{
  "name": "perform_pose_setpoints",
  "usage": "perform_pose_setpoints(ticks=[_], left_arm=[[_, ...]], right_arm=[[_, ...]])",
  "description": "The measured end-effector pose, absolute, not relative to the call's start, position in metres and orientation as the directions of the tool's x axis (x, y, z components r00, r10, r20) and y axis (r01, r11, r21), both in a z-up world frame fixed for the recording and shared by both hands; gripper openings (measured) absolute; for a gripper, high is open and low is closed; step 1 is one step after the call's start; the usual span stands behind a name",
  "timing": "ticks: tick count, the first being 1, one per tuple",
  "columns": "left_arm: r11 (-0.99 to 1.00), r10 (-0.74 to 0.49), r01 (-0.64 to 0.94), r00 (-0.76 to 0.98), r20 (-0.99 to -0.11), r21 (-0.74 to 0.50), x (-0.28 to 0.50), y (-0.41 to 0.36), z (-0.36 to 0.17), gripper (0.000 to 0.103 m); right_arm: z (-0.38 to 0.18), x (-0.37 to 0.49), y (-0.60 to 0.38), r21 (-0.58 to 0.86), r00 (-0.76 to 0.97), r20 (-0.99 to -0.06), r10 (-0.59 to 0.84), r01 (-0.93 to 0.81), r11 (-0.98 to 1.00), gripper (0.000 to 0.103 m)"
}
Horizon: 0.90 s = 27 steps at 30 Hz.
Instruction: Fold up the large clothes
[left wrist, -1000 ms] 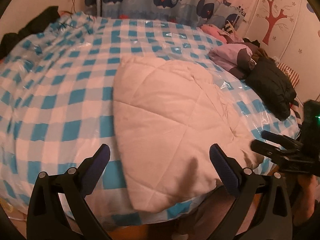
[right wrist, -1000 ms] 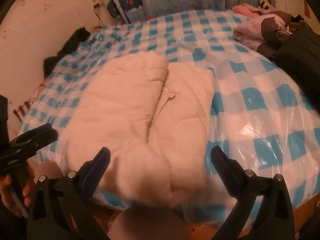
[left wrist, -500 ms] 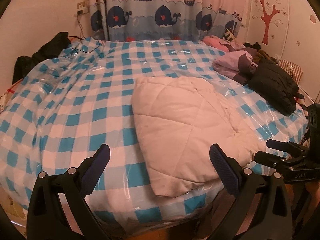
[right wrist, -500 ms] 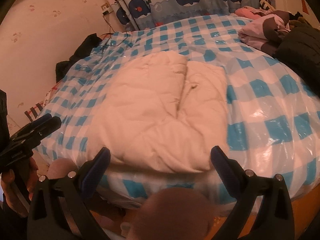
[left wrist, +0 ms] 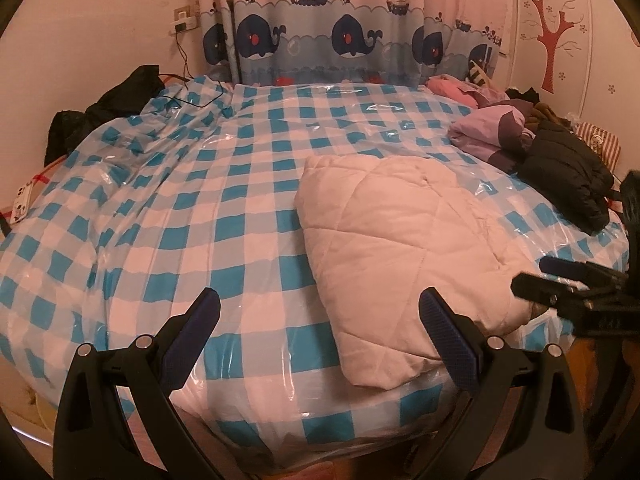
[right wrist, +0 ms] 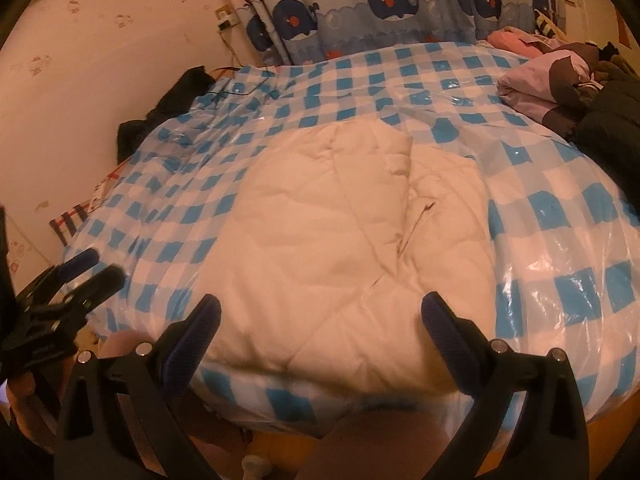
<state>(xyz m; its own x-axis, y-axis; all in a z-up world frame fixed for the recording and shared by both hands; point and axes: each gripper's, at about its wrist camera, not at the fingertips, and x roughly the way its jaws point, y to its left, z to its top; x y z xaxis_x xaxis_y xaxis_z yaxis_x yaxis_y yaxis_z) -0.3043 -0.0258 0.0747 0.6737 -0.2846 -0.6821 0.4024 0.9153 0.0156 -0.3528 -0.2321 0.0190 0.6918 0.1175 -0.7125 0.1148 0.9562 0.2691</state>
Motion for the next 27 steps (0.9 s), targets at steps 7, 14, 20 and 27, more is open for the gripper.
perform_pose_setpoints(ticks=[7, 14, 20, 27], left_arm=[[0.920, -0.277, 0.392, 0.678, -0.681, 0.017, -0.300, -0.022, 0.071, 0.095], [0.926, -0.266, 0.377, 0.683, -0.680, 0.016, -0.293, -0.015, 0.067, 0.095], [0.925, -0.262, 0.380, 0.693, -0.672, 0.031, -0.292, -0.014, 0.068, 0.095], [0.924, -0.261, 0.381, 0.697, -0.668, 0.038, -0.294, -0.012, 0.070, 0.095]], right_arm=[[-0.002, -0.328, -0.241, 0.209, 0.629, -0.777, 0.038, 0.200, 0.957, 0.096], [-0.022, -0.321, -0.246, 0.215, 0.568, -0.821, 0.057, 0.216, 0.952, 0.096], [-0.021, -0.321, -0.245, 0.219, 0.567, -0.821, 0.060, 0.217, 0.951, 0.096], [-0.013, -0.331, -0.243, 0.228, 0.609, -0.792, 0.052, 0.216, 0.949, 0.096]])
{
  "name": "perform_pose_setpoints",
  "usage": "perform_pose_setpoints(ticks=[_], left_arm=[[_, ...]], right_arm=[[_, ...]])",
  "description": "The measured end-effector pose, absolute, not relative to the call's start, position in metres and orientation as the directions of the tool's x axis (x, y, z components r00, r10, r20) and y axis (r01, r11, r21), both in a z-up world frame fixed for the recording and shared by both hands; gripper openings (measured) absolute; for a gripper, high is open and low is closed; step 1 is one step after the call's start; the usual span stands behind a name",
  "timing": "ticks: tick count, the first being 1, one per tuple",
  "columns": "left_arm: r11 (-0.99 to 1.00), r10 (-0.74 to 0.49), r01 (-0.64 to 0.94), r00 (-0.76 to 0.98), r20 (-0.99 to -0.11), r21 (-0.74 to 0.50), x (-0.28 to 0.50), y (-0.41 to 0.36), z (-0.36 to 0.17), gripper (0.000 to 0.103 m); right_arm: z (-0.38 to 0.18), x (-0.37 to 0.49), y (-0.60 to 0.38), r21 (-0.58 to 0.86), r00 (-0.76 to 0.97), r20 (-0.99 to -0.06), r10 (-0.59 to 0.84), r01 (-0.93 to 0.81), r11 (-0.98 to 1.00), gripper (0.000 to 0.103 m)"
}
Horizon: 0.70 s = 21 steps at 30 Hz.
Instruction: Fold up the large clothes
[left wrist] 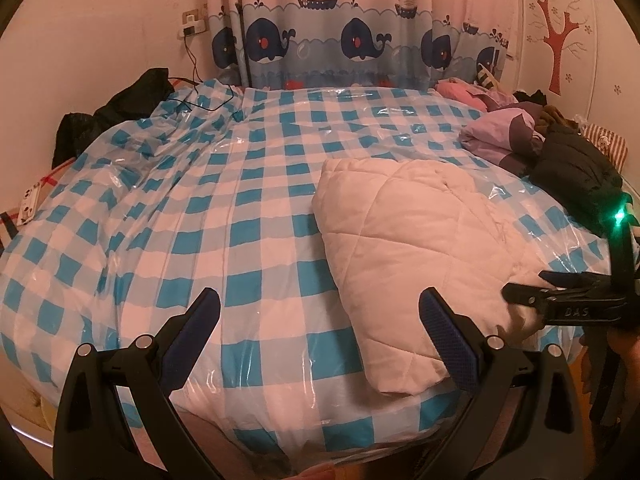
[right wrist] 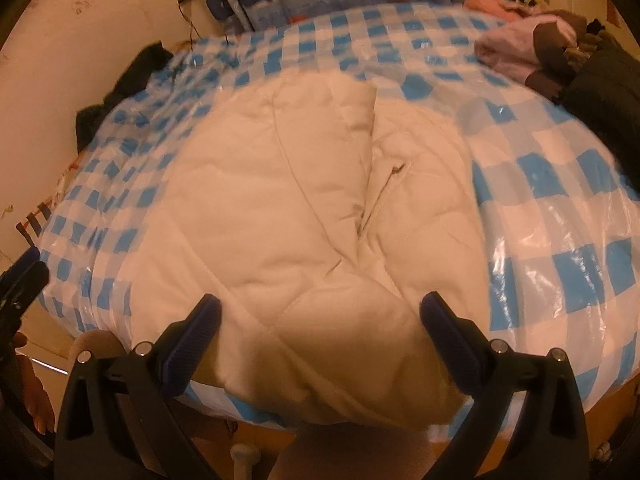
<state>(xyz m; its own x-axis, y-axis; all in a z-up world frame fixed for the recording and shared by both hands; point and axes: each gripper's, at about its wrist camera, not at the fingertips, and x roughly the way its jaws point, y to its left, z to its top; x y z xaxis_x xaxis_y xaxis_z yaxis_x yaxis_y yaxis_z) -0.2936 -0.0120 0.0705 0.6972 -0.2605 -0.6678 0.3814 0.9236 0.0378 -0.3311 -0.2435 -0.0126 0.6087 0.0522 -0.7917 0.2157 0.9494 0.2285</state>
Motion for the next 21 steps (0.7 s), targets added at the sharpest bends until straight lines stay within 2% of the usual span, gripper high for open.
perform_pose_setpoints(ticks=[4, 7, 10, 16, 21], left_arm=[[0.919, -0.286, 0.394, 0.671, -0.685, 0.002, -0.294, -0.013, 0.070, 0.095], [0.900, -0.370, 0.416, 0.577, -0.728, -0.128, -0.286, -0.010, 0.065, 0.095], [0.881, -0.434, 0.411, 0.509, -0.743, -0.234, -0.277, -0.005, 0.057, 0.095], [0.864, -0.473, 0.399, 0.437, -0.765, -0.306, -0.254, -0.011, 0.031, 0.095], [0.827, -0.558, 0.293, 0.325, -0.764, -0.479, -0.204, -0.013, -0.006, 0.095]], right_arm=[[-0.005, -0.345, -0.260, 0.257, 0.647, -0.761, 0.039, 0.246, 0.935, 0.096], [-0.001, -0.354, -0.284, 0.365, 0.665, -0.738, 0.112, 0.253, 0.896, 0.096], [0.001, -0.360, -0.304, 0.402, 0.663, -0.738, 0.126, 0.281, 0.871, 0.096], [-0.019, -0.361, -0.339, 0.538, 0.653, -0.722, 0.230, 0.319, 0.780, 0.096], [-0.032, -0.343, -0.353, 0.552, 0.630, -0.737, 0.245, 0.352, 0.756, 0.096]])
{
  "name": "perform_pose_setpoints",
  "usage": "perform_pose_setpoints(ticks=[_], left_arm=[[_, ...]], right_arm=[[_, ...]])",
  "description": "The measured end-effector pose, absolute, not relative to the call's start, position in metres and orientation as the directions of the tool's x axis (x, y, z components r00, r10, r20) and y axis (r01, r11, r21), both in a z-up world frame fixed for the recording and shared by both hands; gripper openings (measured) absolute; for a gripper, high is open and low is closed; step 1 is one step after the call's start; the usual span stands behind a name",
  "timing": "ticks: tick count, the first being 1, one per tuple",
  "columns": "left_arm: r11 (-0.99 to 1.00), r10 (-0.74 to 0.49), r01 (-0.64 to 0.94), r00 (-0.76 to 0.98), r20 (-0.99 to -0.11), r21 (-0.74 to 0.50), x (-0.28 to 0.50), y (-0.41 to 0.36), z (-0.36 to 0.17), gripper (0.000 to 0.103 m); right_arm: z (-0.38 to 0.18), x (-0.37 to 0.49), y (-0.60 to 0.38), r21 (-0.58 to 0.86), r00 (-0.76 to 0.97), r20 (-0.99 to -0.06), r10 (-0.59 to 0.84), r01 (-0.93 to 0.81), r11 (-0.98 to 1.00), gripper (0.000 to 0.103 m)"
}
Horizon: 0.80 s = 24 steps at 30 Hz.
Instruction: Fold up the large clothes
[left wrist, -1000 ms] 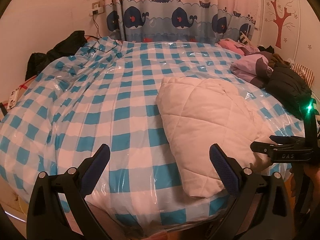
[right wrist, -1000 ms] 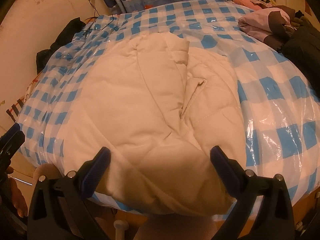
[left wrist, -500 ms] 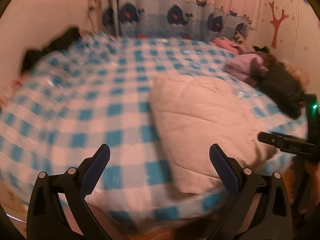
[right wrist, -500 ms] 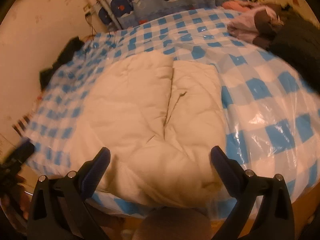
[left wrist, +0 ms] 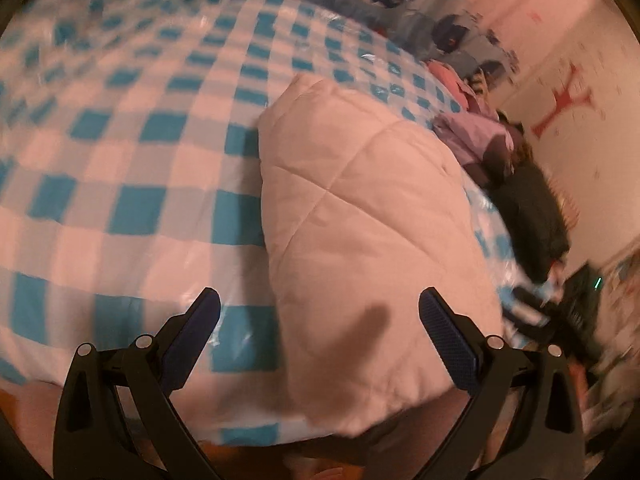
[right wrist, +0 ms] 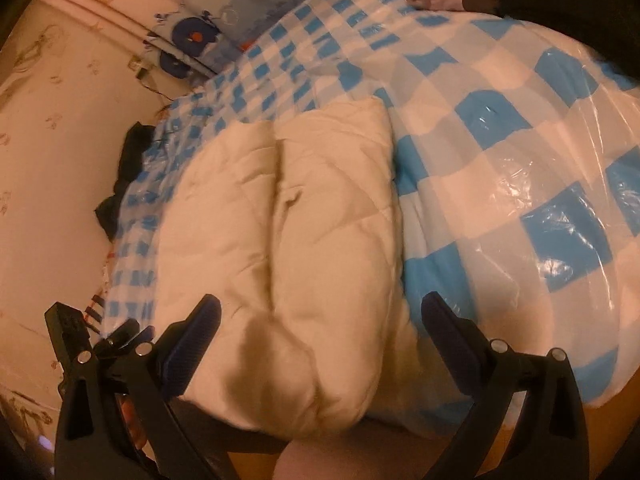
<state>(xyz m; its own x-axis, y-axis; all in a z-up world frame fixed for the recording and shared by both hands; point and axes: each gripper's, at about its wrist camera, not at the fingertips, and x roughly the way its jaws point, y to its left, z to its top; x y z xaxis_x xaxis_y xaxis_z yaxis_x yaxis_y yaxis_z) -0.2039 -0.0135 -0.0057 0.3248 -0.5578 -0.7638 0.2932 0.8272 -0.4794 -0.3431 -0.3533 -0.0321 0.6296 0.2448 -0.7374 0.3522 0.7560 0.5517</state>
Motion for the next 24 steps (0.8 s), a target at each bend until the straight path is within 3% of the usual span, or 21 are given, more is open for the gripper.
perform_pose_setpoints(ticks=[3, 9, 14, 20, 24], left_arm=[[0.774, -0.632, 0.262, 0.250, -0.734, -0.577, -0.185, -0.022, -0.026, 0.095], [0.726, -0.687, 0.199, 0.166, -0.708, -0.658, -0.170, -0.040, -0.060, 0.095], [0.725, -0.681, 0.295, 0.172, -0.712, -0.622, -0.175, -0.055, -0.048, 0.095], [0.799, -0.596, 0.372, 0.389, -0.702, -0.472, -0.195, -0.025, 0.017, 0.095], [0.885, -0.463, 0.295, 0.481, -0.744, -0.360, -0.196, 0.027, 0.028, 0.095]], right_arm=[[-0.044, -0.331, -0.359, 0.543, 0.607, -0.756, 0.243, 0.376, 0.751, 0.096], [-0.084, -0.305, -0.355, 0.666, 0.576, -0.708, 0.408, 0.353, 0.657, 0.097], [-0.087, -0.291, -0.344, 0.715, 0.592, -0.659, 0.464, 0.303, 0.630, 0.098], [-0.063, -0.245, -0.291, 0.776, 0.595, -0.553, 0.582, 0.114, 0.621, 0.098], [-0.073, -0.208, -0.233, 0.732, 0.501, -0.610, 0.614, 0.061, 0.678, 0.098]])
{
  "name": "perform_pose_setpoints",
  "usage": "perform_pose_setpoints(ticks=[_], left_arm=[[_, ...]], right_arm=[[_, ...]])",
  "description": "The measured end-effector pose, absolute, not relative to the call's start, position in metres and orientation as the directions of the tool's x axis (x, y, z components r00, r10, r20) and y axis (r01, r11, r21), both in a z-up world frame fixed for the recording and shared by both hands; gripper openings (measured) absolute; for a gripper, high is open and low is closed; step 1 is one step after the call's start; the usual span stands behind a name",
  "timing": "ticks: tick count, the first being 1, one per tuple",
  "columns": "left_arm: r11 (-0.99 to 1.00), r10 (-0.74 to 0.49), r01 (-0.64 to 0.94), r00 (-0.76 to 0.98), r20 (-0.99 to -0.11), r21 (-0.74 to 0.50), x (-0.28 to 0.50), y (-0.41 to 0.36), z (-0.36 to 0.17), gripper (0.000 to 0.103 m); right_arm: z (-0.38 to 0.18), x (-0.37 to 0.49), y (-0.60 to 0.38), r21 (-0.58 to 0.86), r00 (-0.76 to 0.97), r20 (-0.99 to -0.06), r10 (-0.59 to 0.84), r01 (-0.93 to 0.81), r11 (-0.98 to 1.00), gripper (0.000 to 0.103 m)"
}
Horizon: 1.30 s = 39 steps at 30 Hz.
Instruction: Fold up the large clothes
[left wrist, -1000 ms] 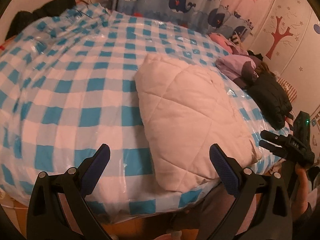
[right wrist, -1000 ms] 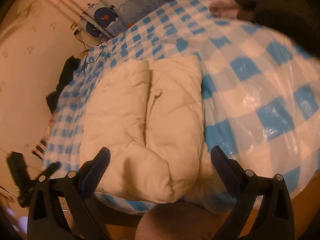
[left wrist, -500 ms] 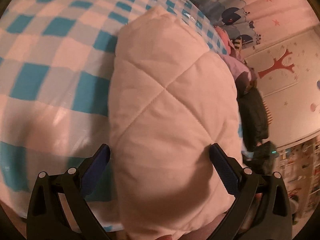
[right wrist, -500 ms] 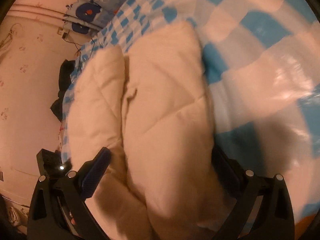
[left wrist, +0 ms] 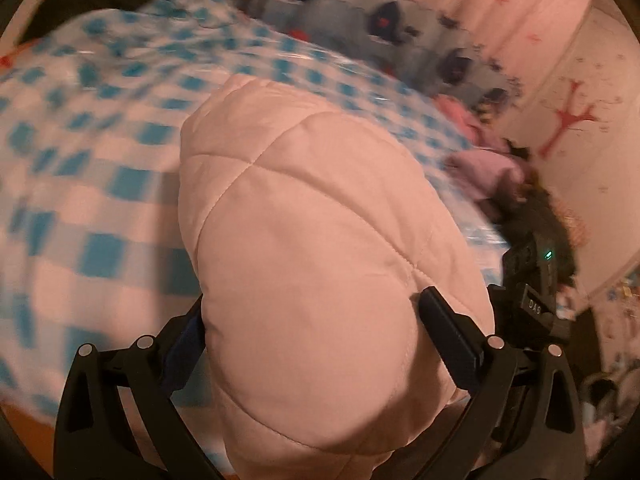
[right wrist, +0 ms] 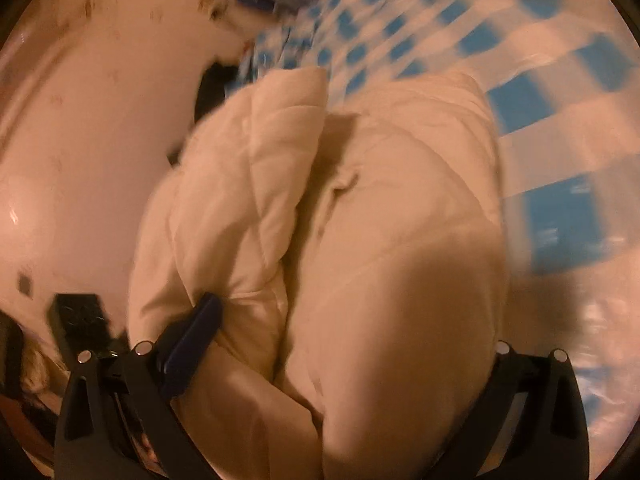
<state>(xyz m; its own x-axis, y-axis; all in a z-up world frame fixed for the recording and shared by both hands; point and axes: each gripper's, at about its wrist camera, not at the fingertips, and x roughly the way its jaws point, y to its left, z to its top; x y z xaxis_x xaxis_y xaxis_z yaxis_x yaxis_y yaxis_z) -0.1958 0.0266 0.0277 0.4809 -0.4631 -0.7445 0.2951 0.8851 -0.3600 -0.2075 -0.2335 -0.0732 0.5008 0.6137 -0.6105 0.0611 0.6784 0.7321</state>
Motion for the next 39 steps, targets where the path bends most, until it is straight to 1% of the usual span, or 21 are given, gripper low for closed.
perform_pose_setpoints(ticks=[1, 2, 4, 7, 9, 10, 11, 14, 16, 17, 19, 20, 23, 29, 32, 34, 36, 39], left_arm=[[0.905, -0.422, 0.267, 0.467, -0.777, -0.331, -0.193, 0.037, 0.019, 0.095], [0.921, -0.385, 0.233, 0.422, -0.821, -0.312, -0.189, 0.047, 0.002, 0.095], [0.929, -0.367, 0.192, 0.372, -0.853, -0.316, -0.188, 0.062, -0.017, 0.095], [0.934, -0.355, 0.195, 0.413, -0.839, -0.300, -0.196, 0.074, -0.008, 0.095], [0.948, -0.316, 0.179, 0.462, -0.829, -0.262, -0.202, 0.075, 0.005, 0.095], [0.960, -0.279, 0.172, 0.501, -0.819, -0.222, -0.207, 0.074, 0.013, 0.095], [0.967, -0.253, 0.176, 0.529, -0.810, -0.187, -0.211, 0.072, 0.021, 0.095], [0.969, -0.234, 0.205, 0.577, -0.783, -0.139, -0.225, 0.061, 0.039, 0.095], [0.967, -0.228, 0.227, 0.591, -0.773, -0.112, -0.233, 0.050, 0.054, 0.095], [0.966, -0.227, 0.236, 0.602, -0.766, -0.102, -0.240, 0.045, 0.059, 0.095], [0.967, -0.225, 0.238, 0.620, -0.751, -0.093, -0.252, 0.042, 0.069, 0.095], [0.968, -0.222, 0.237, 0.629, -0.745, -0.088, -0.258, 0.041, 0.072, 0.095], [0.967, -0.223, 0.241, 0.645, -0.731, -0.082, -0.272, 0.037, 0.083, 0.095], [0.971, -0.201, 0.230, 0.668, -0.717, -0.058, -0.292, 0.038, 0.089, 0.095], [0.976, -0.176, 0.214, 0.670, -0.721, -0.039, -0.297, 0.041, 0.085, 0.095], [0.979, -0.153, 0.202, 0.665, -0.731, -0.022, -0.299, 0.045, 0.080, 0.095], [0.982, -0.132, 0.190, 0.657, -0.743, -0.006, -0.302, 0.048, 0.075, 0.095], [0.984, -0.130, 0.179, 0.639, -0.758, -0.018, -0.304, 0.057, 0.070, 0.095]], right_arm=[[-0.086, -0.198, -0.216, 0.680, 0.449, -0.676, 0.584, 0.074, 0.730, 0.098], [-0.095, -0.195, -0.206, 0.644, 0.421, -0.715, 0.558, 0.087, 0.760, 0.098], [-0.104, -0.195, -0.200, 0.640, 0.406, -0.725, 0.557, 0.099, 0.762, 0.098], [-0.091, -0.218, -0.207, 0.594, 0.459, -0.740, 0.491, 0.104, 0.798, 0.098], [-0.071, -0.247, -0.213, 0.538, 0.540, -0.733, 0.413, 0.089, 0.838, 0.098], [-0.058, -0.267, -0.215, 0.485, 0.596, -0.724, 0.347, 0.083, 0.871, 0.098], [-0.051, -0.276, -0.216, 0.452, 0.626, -0.716, 0.309, 0.078, 0.889, 0.098], [-0.041, -0.314, -0.209, 0.352, 0.713, -0.670, 0.205, 0.063, 0.934, 0.098], [-0.043, -0.325, -0.199, 0.320, 0.754, -0.635, 0.166, 0.061, 0.945, 0.098], [-0.038, -0.333, -0.190, 0.280, 0.786, -0.602, 0.139, 0.045, 0.959, 0.098], [-0.030, -0.342, -0.180, 0.264, 0.824, -0.552, 0.132, 0.022, 0.964, 0.098], [-0.032, -0.347, -0.176, 0.268, 0.832, -0.536, 0.139, 0.012, 0.963, 0.098], [-0.027, -0.356, -0.164, 0.220, 0.858, -0.500, 0.114, -0.002, 0.975, 0.098], [-0.024, -0.361, -0.165, 0.212, 0.875, -0.475, 0.092, 0.013, 0.977, 0.098], [-0.019, -0.362, -0.158, 0.176, 0.874, -0.481, 0.067, 0.021, 0.984, 0.098], [-0.014, -0.358, -0.155, 0.172, 0.864, -0.501, 0.053, 0.039, 0.984, 0.098], [-0.004, -0.348, -0.152, 0.186, 0.831, -0.554, 0.050, 0.064, 0.980, 0.098], [0.009, -0.335, -0.142, 0.158, 0.783, -0.620, 0.050, 0.062, 0.986, 0.098]])
